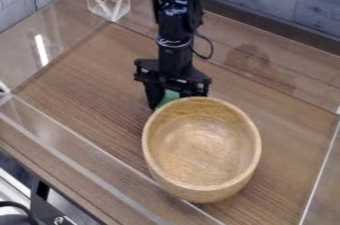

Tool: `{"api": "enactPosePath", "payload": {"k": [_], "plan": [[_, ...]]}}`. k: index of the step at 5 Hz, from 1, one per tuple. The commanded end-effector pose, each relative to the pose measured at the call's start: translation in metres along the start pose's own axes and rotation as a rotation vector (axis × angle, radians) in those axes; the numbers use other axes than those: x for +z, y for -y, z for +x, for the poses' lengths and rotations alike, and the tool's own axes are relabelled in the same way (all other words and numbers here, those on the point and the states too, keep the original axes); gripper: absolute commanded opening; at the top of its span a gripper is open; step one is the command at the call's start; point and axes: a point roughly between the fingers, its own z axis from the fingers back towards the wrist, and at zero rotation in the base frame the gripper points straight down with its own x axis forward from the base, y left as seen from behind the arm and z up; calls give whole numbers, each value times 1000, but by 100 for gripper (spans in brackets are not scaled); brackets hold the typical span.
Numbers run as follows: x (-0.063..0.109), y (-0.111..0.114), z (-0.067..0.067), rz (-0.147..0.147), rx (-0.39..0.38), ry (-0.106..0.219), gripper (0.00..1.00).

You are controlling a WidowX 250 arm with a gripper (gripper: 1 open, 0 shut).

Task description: Put green stick into wooden bowl

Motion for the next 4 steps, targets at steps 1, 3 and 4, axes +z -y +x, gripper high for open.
{"api": "enactPosePath", "payload": {"k": [1, 3, 4], "plan": [[12, 2, 1, -2, -24, 32, 0], [11, -3, -1, 0, -32, 18, 0], [10, -6, -2, 2, -35, 11, 0]]}}
